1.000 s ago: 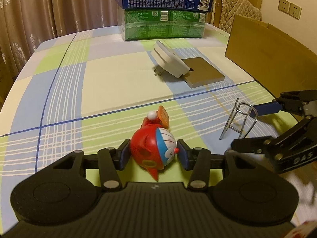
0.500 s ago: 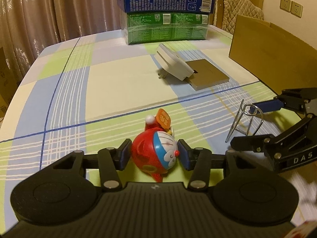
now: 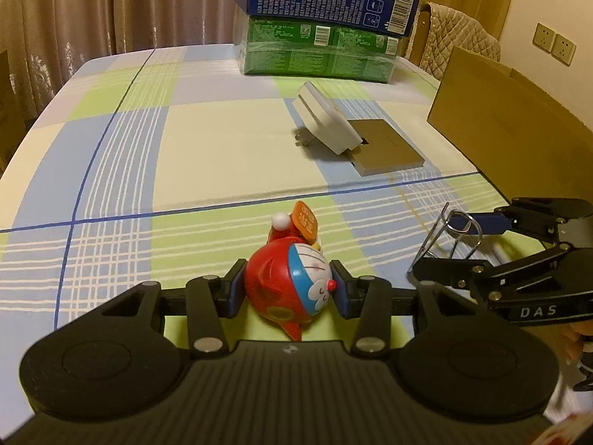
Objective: Organize rigid objects
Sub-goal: 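Lift the Doraemon figure with the left tool while the right tool lifts the wire stand, then carry the Doraemon figure and wire stand over the cardboard box with both tools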
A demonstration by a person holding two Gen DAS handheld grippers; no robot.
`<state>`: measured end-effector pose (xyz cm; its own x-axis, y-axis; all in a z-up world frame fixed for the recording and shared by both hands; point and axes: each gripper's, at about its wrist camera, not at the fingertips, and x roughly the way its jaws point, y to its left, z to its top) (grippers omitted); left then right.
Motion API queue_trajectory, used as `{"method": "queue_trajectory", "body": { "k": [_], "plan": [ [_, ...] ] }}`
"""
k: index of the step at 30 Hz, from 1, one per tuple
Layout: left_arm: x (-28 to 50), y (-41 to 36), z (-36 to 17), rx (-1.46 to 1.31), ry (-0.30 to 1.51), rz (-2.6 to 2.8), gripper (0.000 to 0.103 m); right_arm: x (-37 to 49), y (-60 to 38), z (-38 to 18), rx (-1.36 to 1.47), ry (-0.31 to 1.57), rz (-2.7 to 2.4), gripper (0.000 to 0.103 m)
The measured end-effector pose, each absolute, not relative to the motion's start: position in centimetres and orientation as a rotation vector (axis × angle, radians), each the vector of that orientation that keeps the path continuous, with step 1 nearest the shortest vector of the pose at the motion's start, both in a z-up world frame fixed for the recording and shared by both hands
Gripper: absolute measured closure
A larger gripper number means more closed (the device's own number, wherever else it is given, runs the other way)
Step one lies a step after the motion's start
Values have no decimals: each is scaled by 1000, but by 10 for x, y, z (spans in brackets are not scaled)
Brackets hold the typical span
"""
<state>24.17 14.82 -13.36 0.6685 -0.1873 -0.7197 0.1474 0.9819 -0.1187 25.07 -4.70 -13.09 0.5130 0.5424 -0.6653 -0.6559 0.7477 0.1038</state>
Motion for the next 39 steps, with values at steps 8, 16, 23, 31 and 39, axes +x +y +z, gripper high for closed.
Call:
{"method": "queue_trajectory", "body": {
  "k": [8,16,23,31,39],
  "plan": [
    [239,146,-129,-92,810,-187,62,247,-48,-124,-173,724,703,38],
    [233,138,-113,-104,777,-174,62,237,-60,-107,-174,702,658,38],
    [208,121,-81,-121,750,-128,62,212,-80,-74,-146,675,628,38],
    [166,91,-34,-168,725,-93,62,178,-107,-28,-94,663,589,38],
    [126,56,-3,-188,707,-109,62,146,-138,11,-68,629,569,38]
  ]
}}
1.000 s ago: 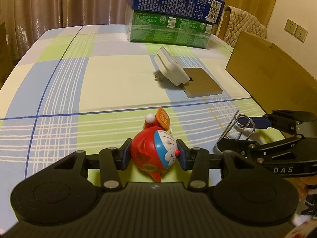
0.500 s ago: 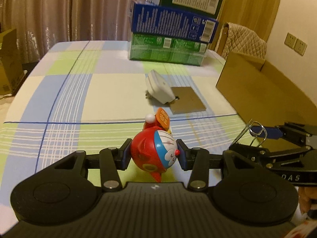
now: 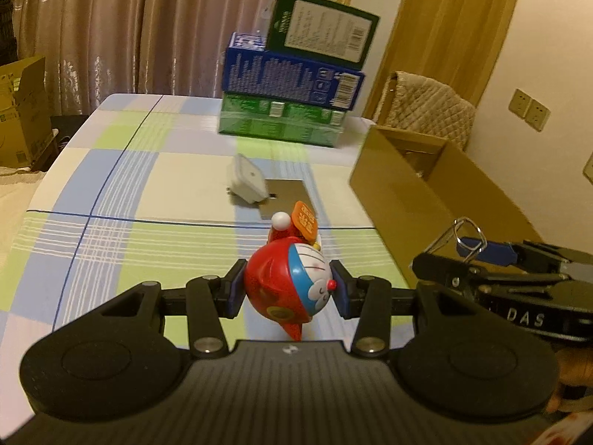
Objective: Organize rigid objects
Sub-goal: 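Carry the Doraemon figure and wire stand over the cardboard box with both tools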
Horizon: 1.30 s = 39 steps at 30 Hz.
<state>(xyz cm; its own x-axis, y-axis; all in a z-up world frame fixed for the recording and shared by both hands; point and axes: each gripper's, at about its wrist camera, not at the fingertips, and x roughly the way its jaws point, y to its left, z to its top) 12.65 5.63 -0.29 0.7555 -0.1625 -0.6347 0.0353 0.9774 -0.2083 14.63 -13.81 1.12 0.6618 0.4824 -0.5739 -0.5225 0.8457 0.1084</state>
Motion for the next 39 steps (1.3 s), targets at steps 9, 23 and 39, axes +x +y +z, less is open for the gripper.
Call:
{"method": "queue_trajectory", "body": {
  "k": [9,23,39],
  "plan": [
    [106,19,23,-146,691,-151,62,128,-180,41,-55,604,518,38],
    [129,-60,46,-109,656,-299,62,144,-275,63,11,593,358,38],
    [195,-147,24,-18,699,-404,62,200,-344,37,43,659,291,38]
  ]
}}
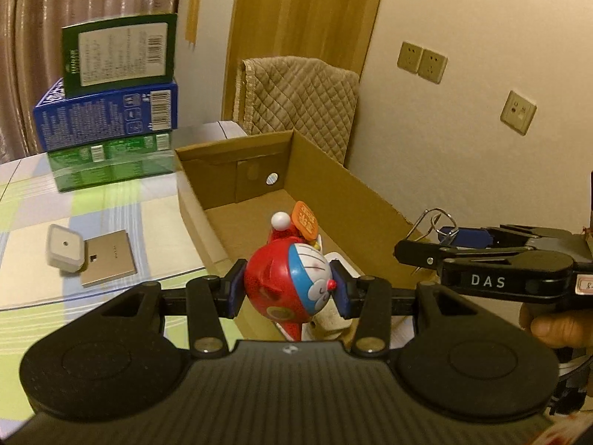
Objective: Organize rigid objects
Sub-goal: 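Carry the Doraemon figure and wire stand over the cardboard box with both tools, then open both tools to drop the Doraemon figure and wire stand into the box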
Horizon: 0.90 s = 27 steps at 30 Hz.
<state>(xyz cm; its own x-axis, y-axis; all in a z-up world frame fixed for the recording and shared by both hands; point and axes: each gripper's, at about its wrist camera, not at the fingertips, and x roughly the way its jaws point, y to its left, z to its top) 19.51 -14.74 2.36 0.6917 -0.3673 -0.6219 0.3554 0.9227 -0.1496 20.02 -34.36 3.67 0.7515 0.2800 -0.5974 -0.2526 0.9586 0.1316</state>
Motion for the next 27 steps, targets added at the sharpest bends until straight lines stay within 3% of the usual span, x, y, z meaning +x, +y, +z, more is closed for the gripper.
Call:
{"method": "queue_trajectory", "body": {
  "k": [27],
  "plan": [
    [253,-181,-12,96,755,-439,62,253,-350,4,22,721,299,38]
  ]
}}
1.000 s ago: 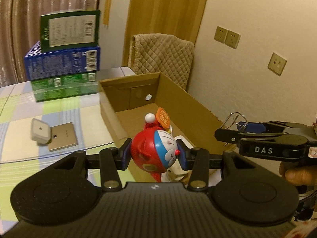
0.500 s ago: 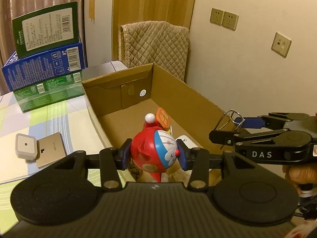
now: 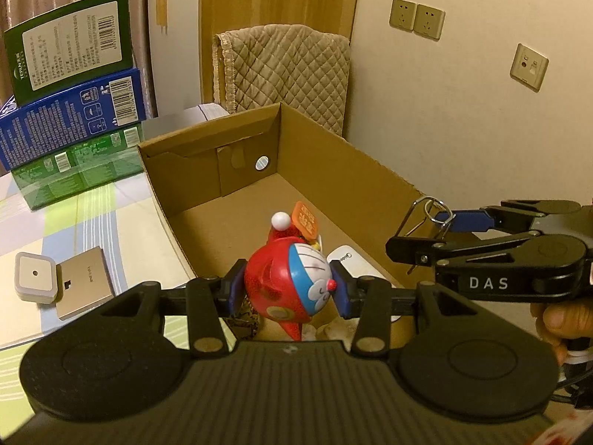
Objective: Organize rigid objects
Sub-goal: 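Open both tools to drop the Doraemon figure and wire stand into the box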
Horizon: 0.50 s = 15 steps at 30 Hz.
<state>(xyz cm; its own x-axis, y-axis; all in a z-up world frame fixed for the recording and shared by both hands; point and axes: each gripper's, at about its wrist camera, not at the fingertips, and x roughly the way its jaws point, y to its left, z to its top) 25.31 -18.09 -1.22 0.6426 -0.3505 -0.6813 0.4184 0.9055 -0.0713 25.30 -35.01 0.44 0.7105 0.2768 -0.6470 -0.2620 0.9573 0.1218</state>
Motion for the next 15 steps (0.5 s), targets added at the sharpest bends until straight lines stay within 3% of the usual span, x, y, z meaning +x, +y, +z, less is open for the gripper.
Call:
{"method": "queue_trajectory", "body": {
  "k": [15],
  "plan": [
    [248,-154,13,84,681,-383,61,251,-353,6,42,717,298,38]
  ]
}}
